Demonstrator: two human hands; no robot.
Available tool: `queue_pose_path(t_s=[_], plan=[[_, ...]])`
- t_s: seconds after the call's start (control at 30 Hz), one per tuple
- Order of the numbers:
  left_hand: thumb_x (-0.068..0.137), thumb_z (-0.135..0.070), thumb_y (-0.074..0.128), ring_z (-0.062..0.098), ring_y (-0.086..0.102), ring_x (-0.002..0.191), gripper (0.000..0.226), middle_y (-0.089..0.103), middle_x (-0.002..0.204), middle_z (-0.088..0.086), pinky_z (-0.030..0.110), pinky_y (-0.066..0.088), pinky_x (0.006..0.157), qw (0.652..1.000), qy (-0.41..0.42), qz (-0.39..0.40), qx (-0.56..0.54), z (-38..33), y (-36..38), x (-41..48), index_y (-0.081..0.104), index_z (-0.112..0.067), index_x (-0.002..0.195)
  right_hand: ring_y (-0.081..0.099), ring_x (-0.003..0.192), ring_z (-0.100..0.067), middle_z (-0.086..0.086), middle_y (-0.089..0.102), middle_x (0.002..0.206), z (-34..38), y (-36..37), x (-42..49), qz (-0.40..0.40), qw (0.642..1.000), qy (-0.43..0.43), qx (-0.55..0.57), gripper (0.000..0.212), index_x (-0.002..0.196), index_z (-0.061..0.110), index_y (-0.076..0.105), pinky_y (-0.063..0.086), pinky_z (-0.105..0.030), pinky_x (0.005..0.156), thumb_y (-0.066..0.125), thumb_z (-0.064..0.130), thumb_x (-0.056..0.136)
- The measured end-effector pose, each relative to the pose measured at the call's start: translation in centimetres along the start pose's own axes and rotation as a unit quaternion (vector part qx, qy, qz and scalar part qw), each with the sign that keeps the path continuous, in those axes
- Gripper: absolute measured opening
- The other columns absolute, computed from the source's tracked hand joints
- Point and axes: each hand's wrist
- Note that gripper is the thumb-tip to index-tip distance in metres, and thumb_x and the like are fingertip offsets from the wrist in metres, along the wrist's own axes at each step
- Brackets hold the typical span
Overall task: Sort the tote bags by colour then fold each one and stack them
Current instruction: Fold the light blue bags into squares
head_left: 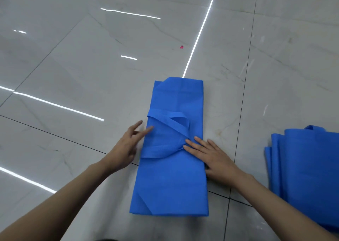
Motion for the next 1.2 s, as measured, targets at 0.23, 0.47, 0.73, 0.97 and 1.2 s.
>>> queue_pose_path(t_s=[0.23, 0.47, 0.73, 0.97, 1.2], plan=[[0.054, -0.073, 0.064, 0.01, 0.053, 0.109, 0.049, 0.053, 0.116, -0.005, 0.028, 0.045, 0.093, 0.973, -0.109, -0.048, -0.197, -1.0, 0.5, 1.9, 0.065, -0.047, 0.096, 0.044, 0.063, 0.005, 0.013, 0.053, 0.073, 2.2, -0.5, 1.7, -0.236, 0.879, 0.189, 0.369, 0.046, 0.077, 0.02, 0.056, 0.038, -0.02, 0.063, 0.044, 0.064, 0.084], [0.078, -0.065, 0.057, 0.024, 0.046, 0.061, 0.064, 0.039, 0.055, 0.0, 0.033, 0.031, 0.061, 0.933, -0.296, -0.196, -0.05, -3.4, 2.3, 6.2, 0.031, -0.014, 0.05, 0.033, 0.049, -0.016, 0.004, 0.034, 0.051, 3.1, -3.6, 6.4, -0.359, 0.8, 0.382, 0.293, 0.054, 0.055, 0.018, 0.026, 0.024, -0.031, 0.046, 0.042, 0.052, 0.094], [0.084, -0.069, 0.043, 0.03, 0.057, 0.07, 0.063, 0.052, 0.065, 0.005, 0.037, 0.037, 0.07, 0.914, -0.342, -0.193, 0.101, -4.1, 2.6, 8.4, 0.039, -0.015, 0.052, 0.059, 0.087, -0.031, -0.009, 0.064, 0.096, 1.6, -5.6, 10.0, -0.239, 0.793, 0.53, 0.183, 0.049, 0.092, 0.009, 0.056, 0.039, -0.033, 0.068, 0.036, 0.054, 0.096], [0.085, -0.064, 0.047, 0.025, 0.049, 0.062, 0.06, 0.044, 0.062, 0.001, 0.031, 0.031, 0.056, 0.946, -0.271, -0.126, 0.125, -3.3, 1.0, 7.8, 0.039, -0.012, 0.056, 0.042, 0.131, -0.028, -0.003, 0.046, 0.144, 2.3, -4.6, 10.4, -0.268, 0.953, -0.038, -0.14, 0.051, 0.136, 0.025, 0.05, 0.032, -0.047, 0.107, 0.035, 0.046, 0.092], [0.084, -0.067, 0.042, 0.022, 0.051, 0.069, 0.061, 0.051, 0.077, 0.001, 0.031, 0.028, 0.067, 0.952, -0.236, -0.06, 0.188, -1.3, -1.6, 7.4, 0.044, -0.012, 0.058, -0.009, 0.146, -0.014, 0.015, -0.006, 0.158, -1.9, -4.5, 10.3, -0.054, 0.979, 0.114, -0.161, 0.07, 0.147, 0.046, 0.0, -0.009, -0.046, 0.114, -0.009, 0.064, 0.08]])
Point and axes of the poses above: each hand's wrist, its own x-axis towards the middle knuckle, its own y-axis out of the palm, z = x × y
